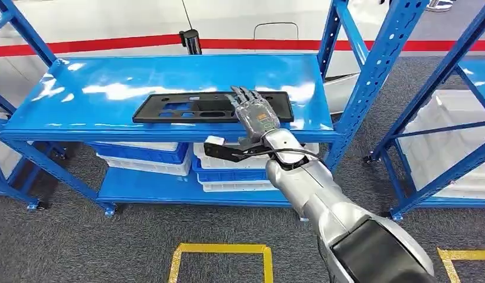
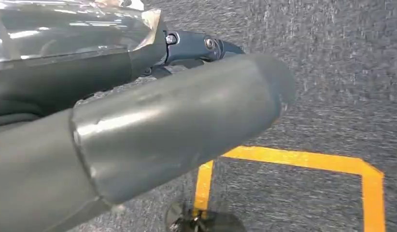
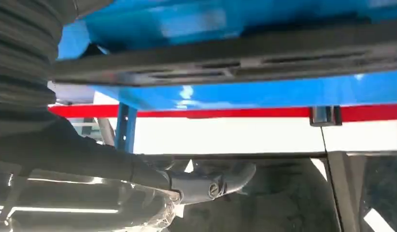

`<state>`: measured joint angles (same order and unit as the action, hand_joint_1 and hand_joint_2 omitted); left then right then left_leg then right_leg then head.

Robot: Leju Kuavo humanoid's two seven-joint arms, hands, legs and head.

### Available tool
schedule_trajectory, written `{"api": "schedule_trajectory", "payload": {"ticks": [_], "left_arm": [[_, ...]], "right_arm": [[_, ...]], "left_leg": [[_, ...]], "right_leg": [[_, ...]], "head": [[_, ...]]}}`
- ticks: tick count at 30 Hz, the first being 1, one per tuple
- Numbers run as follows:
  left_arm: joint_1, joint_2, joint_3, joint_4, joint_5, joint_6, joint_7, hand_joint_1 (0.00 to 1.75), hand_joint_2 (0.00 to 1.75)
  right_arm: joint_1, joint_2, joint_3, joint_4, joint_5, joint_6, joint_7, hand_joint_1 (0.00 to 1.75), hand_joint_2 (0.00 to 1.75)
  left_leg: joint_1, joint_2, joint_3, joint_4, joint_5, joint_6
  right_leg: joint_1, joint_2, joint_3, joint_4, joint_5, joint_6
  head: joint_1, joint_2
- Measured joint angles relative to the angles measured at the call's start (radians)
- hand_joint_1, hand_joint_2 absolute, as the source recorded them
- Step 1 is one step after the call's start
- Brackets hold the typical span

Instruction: Take the parts from the cabinet and place them on the table.

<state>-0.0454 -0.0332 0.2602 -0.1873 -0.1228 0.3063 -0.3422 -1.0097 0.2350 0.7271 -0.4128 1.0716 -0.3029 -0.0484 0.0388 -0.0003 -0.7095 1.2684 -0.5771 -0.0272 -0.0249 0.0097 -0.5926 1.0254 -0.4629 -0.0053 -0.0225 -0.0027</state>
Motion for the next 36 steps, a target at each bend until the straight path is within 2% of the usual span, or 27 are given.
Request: {"api": "schedule_trajectory", "payload": {"ticks": [1, 2, 3, 5, 6, 7, 10, 11, 13, 14, 15, 16, 17, 18, 20, 21, 22, 23, 25, 27, 28, 31, 32, 33, 34, 35, 36], "left_arm": [[0.002, 0.0, 0.001, 0.0, 0.0, 0.0, 0.0, 0.0, 0.0], [0.004, 0.0, 0.002, 0.0, 0.0, 0.0, 0.0, 0.0, 0.0], [0.005, 0.0, 0.002, 0.0, 0.0, -0.001, -0.001, 0.0, 0.0], [0.005, 0.001, 0.003, 0.0, -0.002, -0.002, -0.002, 0.0, 0.0], [0.005, 0.004, 0.005, 0.0, -0.002, -0.001, -0.002, 0.0, 0.0], [0.004, 0.004, 0.005, 0.0, -0.002, -0.002, -0.002, 0.0, 0.0], [0.002, 0.007, 0.006, 0.0, -0.002, -0.001, -0.002, 0.0, 0.0], [0.001, 0.007, 0.006, 0.0, -0.002, -0.001, -0.002, 0.0, 0.0], [0.001, 0.003, 0.006, 0.0, -0.002, -0.003, -0.01, 0.0, 0.0], [0.0, 0.002, 0.006, 0.0, -0.001, -0.006, -0.019, 0.0, 0.0], [-0.001, 0.001, 0.006, 0.0, -0.001, -0.007, -0.041, 0.0, 0.0], [-0.001, -0.001, 0.006, 0.0, -0.001, -0.01, -0.071, 0.0, 0.0], [0.0, -0.001, 0.007, 0.0, 0.0, -0.011, -0.103, 0.0, 0.0], [0.001, -0.002, 0.008, 0.0, 0.006, -0.002, -0.126, 0.0, 0.0], [0.0, -0.005, 0.02, 0.0, 0.009, 0.034, -0.161, 0.0, 0.0], [0.0, -0.01, 0.021, 0.0, -0.002, 0.088, -0.189, 0.0, 0.0], [-0.002, -0.015, 0.021, 0.0, -0.009, 0.135, -0.213, 0.0, 0.0], [-0.003, -0.017, 0.021, 0.0, -0.01, 0.156, -0.236, 0.0, 0.0], [-0.002, -0.023, 0.028, 0.0, -0.002, 0.19, -0.28, 0.0, 0.0], [-0.004, -0.027, 0.035, 0.0, 0.0, 0.203, -0.293, 0.0, 0.0], [-0.005, -0.031, 0.039, 0.0, 0.002, 0.201, -0.297, 0.0, 0.0], [-0.003, -0.031, 0.045, 0.0, 0.003, 0.146, -0.309, 0.0, 0.0], [-0.003, -0.032, 0.047, 0.0, 0.004, 0.147, -0.311, 0.0, 0.0], [-0.003, -0.032, 0.05, 0.0, 0.006, 0.151, -0.311, 0.0, 0.0], [-0.004, -0.032, 0.052, 0.0, 0.009, 0.159, -0.311, 0.0, 0.0], [-0.005, -0.031, 0.055, 0.0, 0.009, 0.166, -0.312, 0.0, 1.75], [-0.006, -0.031, 0.056, 0.0, 0.009, 0.172, -0.313, 0.0, 1.75]], "right_arm": [[0.003, 0.0, 0.0, 0.003, 0.0, 0.0, 0.0, 0.0, 1.75], [0.005, 0.0, 0.0, 0.005, 0.0, 0.0, 0.0, 0.0, 1.75], [0.005, 0.0, 0.0, 0.007, 0.0, 0.0, 0.003, 0.0, 1.75], [0.003, 0.003, 0.0, 0.007, 0.007, 0.0, 0.01, 0.0, 1.75], [0.003, 0.005, 0.0, 0.008, 0.008, 0.0, 0.013, 0.0, 1.75], [0.003, 0.007, 0.0, 0.009, 0.009, 0.0, 0.014, 0.0, 1.75], [0.004, 0.011, 0.0, 0.013, 0.02, 0.0, 0.023, 0.0, 1.75], [0.005, 0.019, 0.0, 0.012, 0.023, -0.003, 0.029, 0.0, 1.75], [0.004, 0.019, 0.001, 0.013, 0.027, -0.005, 0.038, 0.07, 1.75], [0.005, 0.019, 0.001, 0.014, 0.031, -0.005, 0.043, 1.43, 1.75], [0.012, 0.019, 0.001, 0.017, 0.035, -0.006, 0.049, 1.71, 1.75], [0.02, 0.019, 0.001, 0.019, 0.04, -0.007, 0.051, 1.71, 1.75], [0.029, 0.014, 0.001, 0.021, 0.044, -0.008, 0.052, 1.69, 1.75], [0.035, 0.013, 0.001, 0.023, 0.045, -0.01, 0.052, 1.59, 1.75], [0.039, 0.013, 0.001, 0.023, 0.049, -0.014, 0.05, 1.59, 1.75], [0.04, 0.013, 0.001, 0.024, 0.05, -0.021, 0.05, 1.57, 1.75], [0.041, 0.012, 0.001, 0.025, 0.048, -0.029, 0.05, 1.59, 1.75], [0.045, 0.012, 0.001, 0.026, 0.047, -0.034, 0.047, 1.57, 1.75], [0.056, 0.01, -0.002, 0.026, 0.038, -0.045, 0.035, 1.57, 1.75], [0.058, 0.011, -0.008, 0.026, 0.034, -0.06, 0.021, 1.68, 1.75], [0.058, 0.011, -0.01, 0.026, 0.031, -0.067, 0.013, 1.68, 1.75], [0.067, 0.012, -0.015, 0.026, 0.035, -0.077, -0.005, 1.69, 1.75], [0.072, 0.012, -0.015, 0.025, 0.035, -0.081, -0.009, 1.73, 1.75], [0.076, 0.012, -0.017, 0.025, 0.035, -0.087, -0.017, 1.73, 1.75], [0.077, 0.013, -0.02, 0.022, 0.035, -0.096, -0.026, 1.73, 1.75], [0.078, 0.013, -0.023, 0.017, 0.034, -0.102, -0.034, 1.75, 1.75], [0.078, 0.013, -0.026, 0.009, 0.033, -0.11, -0.045, 1.75, 1.75]], "left_leg": [[0.0, 0.0, -0.04, 0.052, -0.001, 0.003], [-0.001, 0.0, -0.056, 0.053, 0.02, 0.008], [-0.003, 0.0, -0.051, 0.012, 0.064, 0.015], [-0.013, -0.001, 0.008, -0.158, 0.176, 0.038], [-0.023, -0.001, 0.035, -0.23, 0.203, 0.053], [-0.029, 0.001, 0.046, -0.239, 0.188, 0.055], [-0.038, -0.001, 0.048, -0.245, 0.175, 0.057], [-0.035, 0.0, 0.068, -0.266, 0.18, 0.059], [-0.029, 0.002, 0.088, -0.284, 0.181, 0.062], [-0.03, 0.001, 0.09, -0.284, 0.179, 0.067], [-0.031, 0.0, 0.092, -0.284, 0.176, 0.069], [-0.031, -0.003, 0.095, -0.284, 0.172, 0.071], [-0.032, -0.007, 0.099, -0.284, 0.169, 0.071], [-0.032, -0.01, 0.105, -0.284, 0.164, 0.07], [-0.032, -0.011, 0.119, -0.281, 0.153, 0.064], [-0.032, -0.011, 0.122, -0.279, 0.147, 0.061], [-0.043, -0.012, 0.118, -0.267, 0.138, 0.054], [-0.04, -0.015, 0.119, -0.267, 0.135, 0.05], [-0.035, -0.014, 0.119, -0.269, 0.133, 0.042], [-0.033, -0.011, 0.113, -0.255, 0.118, 0.031], [-0.031, -0.007, 0.097, -0.215, 0.092, 0.022], [-0.019, -0.005, -0.018, 0.01, 0.0, 0.002], [-0.016, -0.004, -0.038, 0.039, 0.001, -0.001], [-0.012, -0.002, -0.036, 0.022, 0.023, -0.003], [-0.007, -0.002, -0.011, -0.038, 0.064, -0.005], [-0.005, -0.001, 0.034, -0.13, 0.111, -0.006], [-0.003, 0.001, 0.081, -0.221, 0.149, -0.006]], "right_leg": [[0.003, 0.0, 0.005, 0.0, -0.004, -0.006], [0.006, 0.001, 0.011, 0.0, -0.009, -0.006], [0.008, 0.003, 0.019, 0.0, -0.016, -0.006], [0.01, 0.005, 0.038, -0.001, -0.028, -0.004], [0.007, 0.005, 0.043, -0.003, -0.034, -0.002], [0.018, 0.008, 0.042, -0.004, -0.039, 0.005], [0.008, 0.006, 0.046, -0.013, -0.046, 0.021], [0.017, 0.006, 0.052, -0.02, -0.05, 0.028], [0.016, -0.001, 0.02, 0.057, -0.082, 0.024], [0.014, -0.001, -0.024, 0.133, -0.107, 0.02], [0.015, -0.001, -0.072, 0.21, -0.129, 0.017], [0.015, -0.001, -0.117, 0.275, -0.14, 0.019], [0.015, -0.001, -0.139, 0.293, -0.131, 0.025], [0.015, -0.001, -0.135, 0.258, -0.102, 0.035], [0.015, -0.002, -0.074, 0.092, -0.013, 0.052], [0.015, -0.003, -0.043, 0.012, 0.023, 0.053], [0.017, -0.003, -0.025, -0.019, 0.039, 0.04], [0.017, -0.004, -0.029, -0.018, 0.042, 0.028], [0.022, -0.003, -0.029, -0.017, 0.04, 0.016], [0.006, -0.002, -0.018, -0.027, 0.045, 0.005], [0.005, -0.003, -0.015, -0.028, 0.042, -0.002], [0.005, -0.003, -0.013, -0.027, 0.038, -0.006], [0.004, -0.003, -0.013, -0.027, 0.038, -0.006], [0.004, -0.002, -0.012, -0.027, 0.038, -0.006], [0.003, -0.001, -0.01, -0.027, 0.037, -0.006], [0.001, -0.001, -0.007, -0.027, 0.035, -0.003], [-0.001, 0.0, -0.003, -0.027, 0.032, 0.002]], "head": [[0.0, 0.0], [0.0, 0.0], [0.0, 0.0], [0.0, 0.0], [0.001, 0.0], [0.002, 0.0], [0.0, 0.0], [0.0, 0.0], [0.002, 0.0], [0.003, 0.0], [0.001, 0.0], [0.003, 0.0], [0.003, 0.0], [0.003, 0.0], [0.003, 0.0], [0.004, 0.0], [0.004, 0.0], [0.001, 0.0], [0.002, 0.0], [0.002, 0.0], [-0.006, 0.0], [-0.007, 0.0], [-0.007, 0.0], [-0.006, 0.0], [-0.007, 0.0], [-0.006, 0.0], [-0.007, 0.0]]}}
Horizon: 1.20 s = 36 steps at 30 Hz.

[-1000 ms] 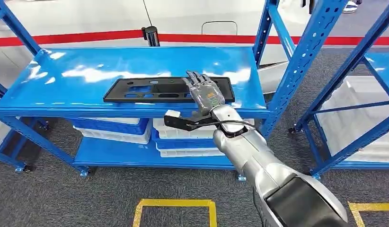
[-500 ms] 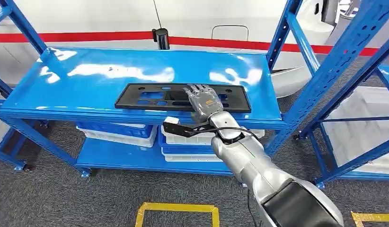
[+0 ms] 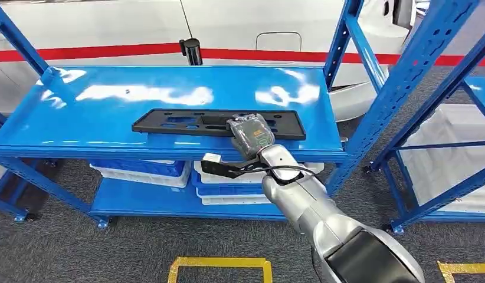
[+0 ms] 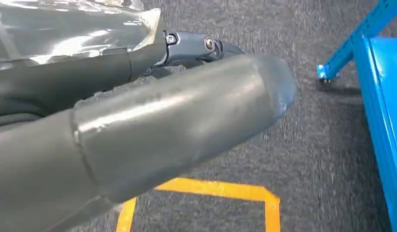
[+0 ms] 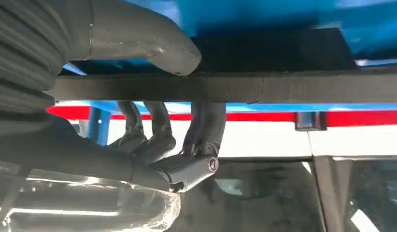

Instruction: Take the parts from the cabinet and place them on the table.

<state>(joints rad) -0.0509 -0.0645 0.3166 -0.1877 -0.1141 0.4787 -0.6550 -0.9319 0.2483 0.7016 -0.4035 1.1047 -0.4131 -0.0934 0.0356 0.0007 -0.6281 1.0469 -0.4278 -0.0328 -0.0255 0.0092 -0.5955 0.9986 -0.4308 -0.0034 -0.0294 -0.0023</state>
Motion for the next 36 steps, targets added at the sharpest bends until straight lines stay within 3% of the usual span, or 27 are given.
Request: {"api": "schedule_trajectory", "payload": {"ticks": [1, 2, 3, 4, 5, 6, 11, 17, 20, 28, 32, 36], "left_arm": [[-0.002, -0.001, 0.0, 0.0, -0.001, 0.003, 0.0, 0.0, 1.75], [-0.003, -0.001, 0.001, 0.0, -0.002, 0.007, 0.0, 0.0, 1.75], [-0.002, -0.002, 0.001, 0.0, -0.004, 0.015, -0.001, 0.0, 0.0], [-0.002, -0.004, 0.002, 0.0, -0.006, 0.023, -0.001, 0.0, 0.0], [-0.002, -0.004, 0.006, 0.0, -0.008, 0.031, -0.001, 0.0, 0.0], [-0.002, -0.005, 0.008, 0.0, -0.01, 0.038, -0.002, 0.0, 1.75], [-0.001, -0.003, 0.019, 0.0, -0.013, 0.044, -0.003, 0.0, 1.75], [0.0, -0.004, 0.037, 0.0, -0.011, 0.065, -0.005, 0.0, 1.75], [-0.001, -0.004, 0.049, 0.0, -0.008, 0.072, -0.005, 0.0, 1.75], [0.0, -0.005, 0.07, -0.01, 0.008, 0.039, -0.006, 0.0, 1.75], [-0.001, -0.006, 0.077, -0.011, -0.001, 0.07, 0.007, 0.0, 1.75], [-0.002, -0.006, 0.085, -0.011, 0.004, 0.053, 0.033, 0.0, 1.75]], "right_arm": [[-0.001, 0.0, -0.002, -0.009, -0.001, -0.003, -0.006, 1.75, 1.75], [-0.004, -0.002, -0.006, -0.015, -0.004, -0.006, -0.011, 1.75, 1.75], [-0.004, -0.003, -0.01, -0.026, -0.009, -0.008, -0.025, 1.73, 1.75], [-0.003, -0.008, -0.015, -0.042, -0.018, -0.003, -0.043, 1.73, 1.75], [-0.004, -0.017, -0.021, -0.065, -0.034, 0.01, -0.071, 1.75, 1.75], [-0.005, -0.025, -0.029, -0.095, -0.053, 0.024, -0.102, 1.75, 1.75], [-0.039, -0.092, -0.072, -0.278, -0.182, 0.141, -0.216, 1.73, 1.75], [-0.092, -0.216, -0.113, -0.575, -0.252, 0.253, -0.199, 1.75, 1.75], [-0.106, -0.257, -0.127, -0.663, -0.254, 0.271, -0.188, 1.75, 1.75], [-0.108, -0.332, -0.134, -0.773, -0.271, 0.29, -0.179, 1.75, 1.75], [-0.103, -0.35, -0.134, -0.776, -0.277, 0.284, -0.186, 1.75, 1.75], [-0.089, -0.361, -0.134, -0.776, -0.297, 0.278, -0.2, 1.75, 1.75]], "left_leg": [[-0.005, 0.0, 0.023, -0.042, -0.013, 0.0], [-0.008, -0.006, 0.022, -0.044, -0.01, 0.012], [-0.007, -0.005, 0.031, -0.047, -0.006, 0.014], [-0.012, -0.005, 0.03, -0.046, -0.006, 0.015], [-0.017, -0.007, 0.029, -0.046, -0.004, 0.019], [-0.023, -0.009, 0.029, -0.046, -0.003, 0.024], [-0.032, -0.01, 0.025, -0.045, -0.002, 0.038], [-0.035, -0.013, 0.022, -0.045, -0.001, 0.045], [-0.036, -0.012, 0.022, -0.044, -0.001, 0.048], [-0.035, -0.012, 0.022, -0.044, -0.001, 0.048], [-0.034, -0.011, 0.022, -0.044, -0.001, 0.048], [-0.034, -0.011, 0.022, -0.044, -0.001, 0.048]], "right_leg": [[0.008, 0.0, 0.0, 0.001, -0.003, 0.006], [0.011, 0.001, -0.002, 0.002, -0.005, 0.011], [0.018, 0.001, -0.005, 0.006, -0.011, 0.008], [0.023, 0.0, -0.001, 0.005, -0.007, 0.006], [0.016, 0.0, 0.0, 0.003, -0.005, 0.011], [0.02, 0.0, -0.001, 0.001, -0.004, 0.012], [0.011, -0.003, 0.001, -0.009, 0.002, 0.022], [0.008, -0.005, 0.002, -0.014, 0.005, 0.028], [0.006, -0.005, 0.001, -0.014, 0.006, 0.039], [0.007, -0.005, 0.001, -0.014, 0.006, 0.041], [0.008, -0.005, 0.001, -0.014, 0.006, 0.041], [0.01, -0.005, 0.001, -0.014, 0.006, 0.041]], "head": [[0.0, 0.0], [0.002, 0.0], [0.003, 0.0], [0.004, 0.0], [0.003, 0.0], [0.003, 0.0], [0.003, 0.0], [0.003, 0.0], [0.003, 0.0], [0.002, 0.0], [0.002, 0.0], [0.002, 0.0]]}}
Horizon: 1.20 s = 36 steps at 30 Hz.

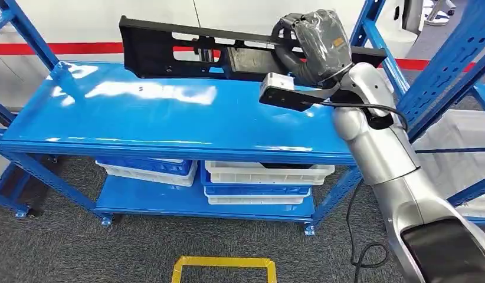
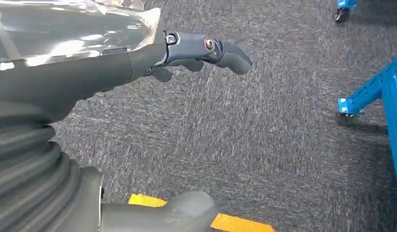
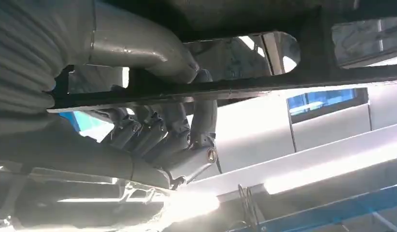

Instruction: Take the parts from the cabinet and place them on the table.

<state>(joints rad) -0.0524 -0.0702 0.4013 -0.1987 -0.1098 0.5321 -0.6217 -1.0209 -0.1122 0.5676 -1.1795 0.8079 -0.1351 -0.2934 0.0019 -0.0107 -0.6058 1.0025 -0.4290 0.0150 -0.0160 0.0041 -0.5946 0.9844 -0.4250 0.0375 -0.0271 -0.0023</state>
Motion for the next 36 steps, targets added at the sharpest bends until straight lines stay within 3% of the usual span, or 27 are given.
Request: {"api": "schedule_trajectory", "payload": {"ticks": [2, 7, 9, 12, 14, 15, 16, 18, 19, 20, 21, 22, 24, 25, 26, 28, 29, 30, 31, 33, 34, 35, 36], "left_arm": [[0.001, 0.0, 0.005, 0.0, 0.003, -0.023, 0.019, 0.0, 1.75], [0.001, 0.0, 0.006, 0.0, -0.019, -0.019, 0.131, 0.0, 1.75], [0.001, 0.002, 0.006, 0.0, -0.029, -0.014, 0.164, 0.0, 1.75], [0.001, 0.004, 0.005, 0.0, -0.048, -0.012, 0.181, 0.0, 1.75], [0.001, 0.005, 0.005, 0.0, -0.049, -0.016, 0.182, 0.0, 1.75], [0.001, 0.004, 0.005, 0.0, -0.05, -0.02, 0.183, 0.0, 1.75], [0.0, 0.003, 0.005, 0.0, -0.049, -0.033, 0.183, 0.0, 1.75], [0.0, 0.005, 0.005, 0.0, -0.05, -0.05, 0.185, 0.0, 1.75], [0.0, 0.005, 0.005, 0.0, -0.05, -0.057, 0.185, 0.0, 1.75], [0.0, 0.005, 0.005, 0.0, -0.053, -0.063, 0.186, 0.0, 1.75], [0.002, 0.005, 0.005, 0.0, -0.056, -0.068, 0.186, 0.0, 1.75], [0.003, 0.005, 0.005, 0.0, -0.057, -0.069, 0.187, 0.0, 1.75], [0.002, 0.005, 0.005, 0.0, -0.06, -0.07, 0.186, 0.0, 1.75], [0.001, 0.007, 0.005, 0.0, -0.06, -0.07, 0.186, 0.0, 1.75], [0.0, 0.008, 0.005, 0.0, -0.063, -0.07, 0.186, 0.0, 1.75], [0.001, 0.01, 0.005, 0.0, -0.067, -0.07, 0.186, 0.0, 1.75], [0.002, 0.01, 0.005, 0.0, -0.067, -0.069, 0.186, 0.0, 1.75], [0.003, 0.01, 0.005, 0.0, -0.068, -0.069, 0.186, 0.0, 1.75], [0.004, 0.01, 0.004, 0.0, -0.068, -0.069, 0.187, 0.0, 1.75], [0.003, 0.012, 0.004, 0.0, -0.069, -0.069, 0.188, 0.0, 1.75], [0.003, 0.012, 0.004, 0.0, -0.07, -0.069, 0.188, 0.0, 1.75], [0.003, 0.012, 0.004, 0.0, -0.071, -0.068, 0.19, 0.0, 1.75], [0.002, 0.012, 0.003, 0.0, -0.074, -0.068, 0.19, 0.0, 1.75]], "right_arm": [[0.013, -0.006, -0.002, 0.0, -0.012, -0.022, -0.008, 1.75, 1.75], [0.068, -0.035, -0.023, -0.013, -0.081, -0.032, -0.049, 1.75, 1.75], [0.088, -0.047, -0.027, -0.014, -0.081, -0.035, -0.049, 1.75, 1.75], [0.113, -0.061, -0.037, -0.013, -0.084, -0.038, -0.052, 1.75, 1.75], [0.118, -0.068, -0.043, -0.011, -0.087, -0.042, -0.057, 1.75, 1.75], [0.122, -0.077, -0.048, -0.009, -0.088, -0.044, -0.06, 1.75, 1.75], [0.122, -0.081, -0.05, -0.005, -0.09, -0.047, -0.062, 1.75, 1.75], [0.128, -0.089, -0.053, 0.007, -0.094, -0.051, -0.066, 1.75, 1.75], [0.137, -0.093, -0.056, 0.015, -0.098, -0.055, -0.069, 1.75, 1.75], [0.148, -0.102, -0.059, 0.021, -0.104, -0.063, -0.074, 1.75, 1.75], [0.159, -0.108, -0.063, 0.026, -0.11, -0.069, -0.079, 1.75, 1.75], [0.167, -0.113, -0.068, 0.029, -0.115, -0.072, -0.086, 1.75, 1.75], [0.169, -0.125, -0.074, 0.033, -0.12, -0.079, -0.093, 1.75, 1.75], [0.169, -0.129, -0.076, 0.034, -0.124, -0.082, -0.095, 1.75, 1.75], [0.172, -0.13, -0.075, 0.034, -0.124, -0.082, -0.104, 1.75, 1.75], [0.18, -0.133, -0.077, 0.035, -0.128, -0.082, -0.104, 1.75, 1.75], [0.183, -0.134, -0.077, 0.037, -0.128, -0.082, -0.104, 1.75, 1.75], [0.182, -0.134, -0.079, 0.038, -0.129, -0.082, -0.104, 1.75, 1.75], [0.18, -0.134, -0.081, 0.038, -0.129, -0.082, -0.103, 1.75, 1.75], [0.177, -0.135, -0.083, 0.042, -0.129, -0.081, -0.103, 1.75, 1.75], [0.176, -0.135, -0.083, 0.045, -0.129, -0.081, -0.103, 1.75, 1.75], [0.177, -0.135, -0.083, 0.048, -0.129, -0.08, -0.103, 1.75, 1.75], [0.177, -0.135, -0.083, 0.05, -0.129, -0.08, -0.103, 1.75, 1.75]], "left_leg": [[0.0, 0.0, 0.0, 0.0, 0.0, 0.0], [0.0, -0.001, -0.001, 0.0, 0.0, 0.0], [-0.005, -0.001, -0.003, 0.006, -0.006, 0.011], [-0.007, -0.001, -0.004, 0.008, -0.008, 0.018], [-0.008, 0.0, 0.003, -0.005, 0.0, 0.029], [0.001, 0.007, 0.013, -0.016, 0.014, 0.039], [0.0, 0.007, 0.014, -0.02, 0.016, 0.042], [-0.001, 0.007, 0.011, -0.02, 0.017, 0.044], [-0.001, 0.006, 0.01, -0.019, 0.018, 0.045], [-0.002, 0.004, 0.009, -0.019, 0.018, 0.044], [-0.002, 0.002, 0.009, -0.018, 0.018, 0.043], [-0.001, 0.001, 0.008, -0.016, 0.019, 0.043], [0.0, 0.0, 0.0, -0.001, 0.015, 0.036], [-0.007, -0.001, -0.007, 0.007, 0.012, 0.027], [-0.007, -0.002, -0.012, 0.013, 0.013, 0.022], [-0.004, -0.005, -0.014, 0.009, 0.021, 0.01], [-0.002, -0.009, -0.018, 0.009, 0.025, 0.004], [0.003, -0.008, -0.027, 0.019, 0.009, -0.003], [0.005, -0.002, -0.041, 0.051, -0.031, -0.009], [0.01, 0.003, -0.089, 0.188, -0.126, -0.019], [0.012, 0.003, -0.113, 0.265, -0.164, -0.024], [0.014, 0.004, -0.123, 0.313, -0.181, -0.027], [0.017, 0.004, -0.108, 0.307, -0.174, -0.028]], "right_leg": [[0.0, 0.0, 0.0, 0.0, 0.0, 0.0], [-0.001, 0.0, 0.001, 0.0, 0.0, 0.0], [-0.012, 0.0, 0.0, -0.004, 0.001, 0.009], [-0.017, 0.0, 0.001, -0.004, 0.001, 0.016], [-0.013, 0.0, 0.006, -0.011, 0.005, 0.025], [-0.015, -0.001, -0.005, 0.009, -0.009, 0.022], [-0.011, -0.002, -0.023, 0.057, -0.043, 0.011], [-0.012, -0.002, -0.096, 0.222, -0.119, -0.005], [-0.009, -0.002, -0.126, 0.293, -0.143, -0.005], [-0.008, -0.002, -0.138, 0.326, -0.148, 0.001], [-0.009, -0.002, -0.125, 0.305, -0.137, 0.008], [-0.009, -0.002, -0.088, 0.24, -0.11, 0.017], [-0.016, -0.003, 0.013, 0.044, -0.043, 0.033], [-0.009, -0.001, 0.024, 0.03, -0.041, 0.023], [-0.008, -0.001, 0.016, 0.027, -0.033, 0.013], [0.002, -0.003, 0.011, 0.032, -0.029, 0.003], [-0.007, -0.006, 0.01, 0.028, -0.024, -0.006], [-0.015, -0.009, 0.007, 0.026, -0.017, -0.017], [-0.014, -0.01, 0.001, 0.026, -0.01, -0.027], [-0.013, -0.014, -0.012, 0.027, -0.001, -0.039], [-0.012, -0.014, -0.02, 0.027, 0.005, -0.04], [-0.012, -0.014, -0.028, 0.027, 0.012, -0.039], [-0.012, -0.014, -0.036, 0.027, 0.019, -0.037]], "head": [[0.0, 0.0], [0.0, 0.0], [-0.001, 0.0], [0.0, 0.0], [-0.001, 0.0], [0.0, 0.0], [0.002, 0.0], [0.001, 0.0], [0.002, 0.0], [0.002, 0.0], [0.001, 0.0], [0.003, 0.0], [0.003, 0.0], [0.001, 0.0], [0.0, 0.0], [0.0, 0.0], [0.001, 0.0], [0.001, 0.0], [-0.002, 0.0], [-0.002, 0.0], [-0.003, 0.0], [-0.002, 0.0], [-0.003, 0.0]]}}
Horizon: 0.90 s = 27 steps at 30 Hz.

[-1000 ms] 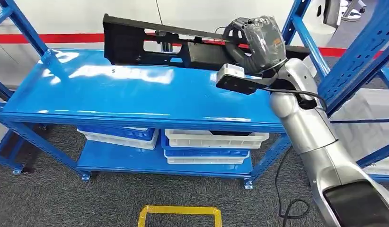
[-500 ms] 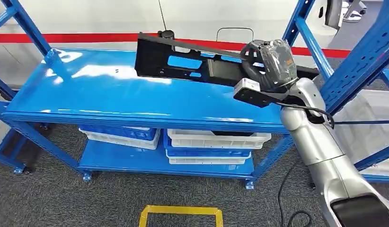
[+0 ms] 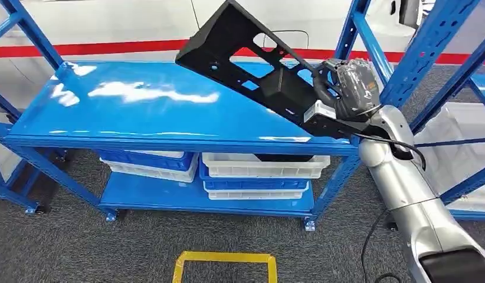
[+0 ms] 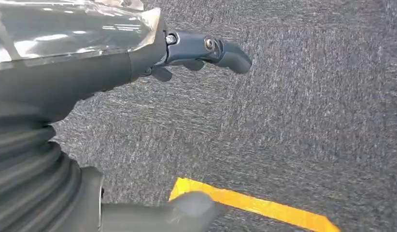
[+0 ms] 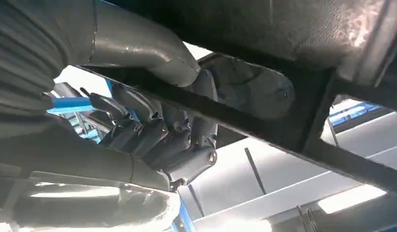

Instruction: Take the parts from the cabinet and place them on the table.

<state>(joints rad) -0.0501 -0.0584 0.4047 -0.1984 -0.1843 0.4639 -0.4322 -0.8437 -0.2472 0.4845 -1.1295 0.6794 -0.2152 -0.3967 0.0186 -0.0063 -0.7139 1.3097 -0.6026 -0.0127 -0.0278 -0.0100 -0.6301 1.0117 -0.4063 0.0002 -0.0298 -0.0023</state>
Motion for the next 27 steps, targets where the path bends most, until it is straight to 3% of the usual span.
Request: {"api": "schedule_trajectory", "payload": {"ticks": [1, 3, 4, 5, 8, 9, 10, 11, 12, 13, 14, 15, 17, 18, 19, 20, 23, 24, 25, 27], "left_arm": [[-0.001, 0.001, -0.001, 0.0, -0.005, 0.0, 0.0, 0.0, 1.75], [-0.004, 0.002, -0.003, 0.0, -0.008, 0.0, 0.0, 0.0, 1.75], [-0.007, 0.003, -0.005, -0.001, -0.01, 0.0, 0.0, 0.0, 1.75], [-0.008, 0.003, -0.007, -0.001, -0.012, 0.0, 0.0, 0.0, 1.75], [-0.005, 0.005, -0.008, 0.0, -0.012, 0.0, 0.0, 0.0, 1.75], [-0.005, 0.005, -0.008, 0.0, -0.012, 0.0, 0.0, 0.0, 1.75], [-0.007, 0.004, -0.009, 0.0, -0.013, 0.0, 0.0, 0.0, 1.75], [-0.008, 0.005, -0.01, 0.0, -0.014, 0.0, 0.0, 0.0, 1.75], [-0.007, 0.006, -0.012, 0.0, -0.015, 0.0, 0.0, 0.0, 1.75], [-0.007, 0.006, -0.012, 0.0, -0.015, 0.0, 0.0, 0.0, 1.75], [-0.006, 0.007, -0.012, 0.0, -0.015, -0.001, 0.0, 0.0, 1.75], [-0.006, 0.006, -0.012, 0.0, -0.015, -0.002, 0.0, 0.0, 1.75], [-0.006, 0.006, -0.012, 0.0, -0.015, -0.003, 0.0, 0.0, 1.75], [-0.007, 0.005, -0.013, 0.0, -0.015, -0.005, 0.001, 0.0, 1.75], [-0.007, 0.005, -0.013, 0.0, -0.015, -0.008, 0.002, 0.0, 1.75], [-0.008, 0.005, -0.013, 0.0, -0.015, -0.009, 0.004, 0.0, 1.75], [-0.007, 0.005, -0.013, 0.0, -0.016, -0.011, 0.01, 0.0, 1.75], [-0.005, 0.007, -0.012, 0.0, -0.016, -0.011, 0.011, 0.0, 1.75], [-0.004, 0.007, -0.013, 0.0, -0.016, -0.011, 0.012, 0.0, 1.75], [-0.003, 0.007, -0.012, 0.0, -0.019, -0.011, 0.015, 0.0, 1.75]], "right_arm": [[0.0, -0.001, 0.0, 0.002, -0.001, 0.0, 0.0, 1.75, 1.75], [-0.002, -0.006, -0.003, 0.003, -0.003, 0.0, 0.0, 1.75, 1.75], [-0.005, -0.008, -0.005, 0.003, -0.003, 0.0, 0.0, 1.75, 1.75], [-0.01, -0.014, -0.008, 0.003, -0.004, 0.0, 0.001, 1.75, 1.75], [-0.011, -0.014, -0.007, 0.005, -0.006, 0.001, 0.001, 1.75, 1.75], [-0.009, -0.016, -0.007, 0.006, -0.007, 0.001, 0.001, 1.75, 1.75], [-0.008, -0.021, -0.007, 0.006, -0.009, 0.001, 0.001, 1.75, 1.75], [-0.008, -0.027, -0.008, 0.007, -0.01, 0.001, 0.002, 1.75, 1.75], [-0.008, -0.03, -0.008, 0.007, -0.012, 0.001, 0.002, 1.75, 1.75], [-0.006, -0.032, -0.008, 0.008, -0.012, 0.001, 0.003, 1.75, 1.75], [-0.002, -0.034, -0.008, 0.008, -0.012, 0.002, 0.003, 1.75, 1.75], [0.004, -0.036, -0.008, 0.008, -0.013, 0.002, 0.003, 1.75, 1.75], [0.007, -0.036, -0.008, 0.008, -0.013, 0.002, 0.003, 1.75, 1.75], [0.006, -0.036, -0.008, 0.008, -0.014, 0.002, 0.003, 1.75, 1.75], [0.002, -0.036, -0.008, 0.008, -0.014, 0.002, 0.005, 1.75, 1.75], [-0.001, -0.036, -0.008, 0.006, -0.014, 0.002, 0.006, 1.75, 1.75], [-0.001, -0.036, -0.01, 0.004, -0.015, 0.002, 0.009, 1.75, 1.75], [0.005, -0.036, -0.01, 0.005, -0.016, 0.002, 0.01, 1.75, 1.75], [0.004, -0.035, -0.008, 0.005, -0.015, 0.002, 0.01, 1.75, 1.75], [0.008, -0.031, -0.006, 0.005, -0.014, 0.002, 0.015, 1.75, 1.75]], "left_leg": [[0.002, 0.002, 0.04, -0.053, 0.024, 0.001], [0.005, 0.004, 0.161, -0.23, 0.081, 0.003], [0.005, 0.003, 0.203, -0.305, 0.074, 0.005], [-0.004, -0.001, 0.195, -0.302, 0.089, 0.012], [-0.018, -0.002, 0.183, -0.296, 0.106, 0.037], [-0.014, 0.001, 0.179, -0.308, 0.126, 0.05], [-0.015, 0.004, 0.165, -0.31, 0.141, 0.058], [-0.016, 0.004, 0.148, -0.309, 0.152, 0.07], [-0.018, 0.004, 0.134, -0.309, 0.163, 0.073], [-0.019, 0.004, 0.118, -0.308, 0.175, 0.076], [-0.022, 0.003, 0.101, -0.308, 0.186, 0.077], [-0.025, 0.004, 0.085, -0.307, 0.199, 0.077], [-0.029, 0.003, 0.055, -0.306, 0.221, 0.075], [-0.03, 0.003, 0.044, -0.305, 0.232, 0.073], [-0.031, 0.003, 0.038, -0.303, 0.241, 0.07], [-0.036, 0.002, 0.029, -0.301, 0.249, 0.064], [-0.032, 0.003, 0.028, -0.307, 0.275, 0.049], [-0.034, 0.001, 0.021, -0.308, 0.28, 0.041], [-0.025, -0.001, 0.011, -0.293, 0.251, 0.036], [-0.018, 0.002, -0.025, -0.187, 0.113, 0.02]], "right_leg": [[-0.001, 0.0, -0.007, 0.0, 0.006, 0.004], [-0.002, 0.001, -0.016, 0.0, 0.018, 0.013], [0.0, 0.0, -0.019, 0.001, 0.023, 0.022], [0.005, -0.002, -0.022, 0.0, 0.03, 0.032], [-0.001, -0.002, -0.022, -0.012, 0.055, 0.056], [0.008, -0.002, -0.033, -0.012, 0.056, 0.063], [0.0, 0.0, -0.048, 0.013, 0.017, 0.052], [0.003, 0.002, -0.073, 0.074, -0.044, 0.035], [0.002, 0.003, -0.095, 0.151, -0.095, 0.026], [0.002, 0.004, -0.117, 0.232, -0.137, 0.023], [0.005, 0.005, -0.127, 0.294, -0.157, 0.027], [0.007, 0.006, -0.116, 0.319, -0.154, 0.035], [0.01, 0.006, -0.028, 0.234, -0.107, 0.052], [0.013, 0.006, 0.034, 0.153, -0.092, 0.052], [0.016, 0.006, 0.1, 0.065, -0.101, 0.042], [0.027, 0.005, 0.152, -0.014, -0.128, 0.032], [0.035, 0.007, 0.133, -0.022, -0.121, 0.019], [0.018, 0.004, 0.129, -0.027, -0.108, 0.009], [0.011, 0.0, 0.128, -0.026, -0.096, 0.003], [0.012, 0.0, 0.101, -0.026, -0.071, -0.013]], "head": [[0.0, 0.0], [-0.001, 0.0], [0.0, 0.0], [0.003, 0.0], [0.003, 0.0], [0.005, 0.0], [0.005, 0.0], [0.011, 0.0], [0.012, 0.0], [0.011, 0.0], [0.012, 0.0], [0.011, 0.0], [0.012, 0.0], [0.011, 0.0], [0.012, 0.0], [0.013, 0.0], [0.009, 0.0], [0.01, 0.0], [0.011, 0.0], [0.002, 0.0]]}}
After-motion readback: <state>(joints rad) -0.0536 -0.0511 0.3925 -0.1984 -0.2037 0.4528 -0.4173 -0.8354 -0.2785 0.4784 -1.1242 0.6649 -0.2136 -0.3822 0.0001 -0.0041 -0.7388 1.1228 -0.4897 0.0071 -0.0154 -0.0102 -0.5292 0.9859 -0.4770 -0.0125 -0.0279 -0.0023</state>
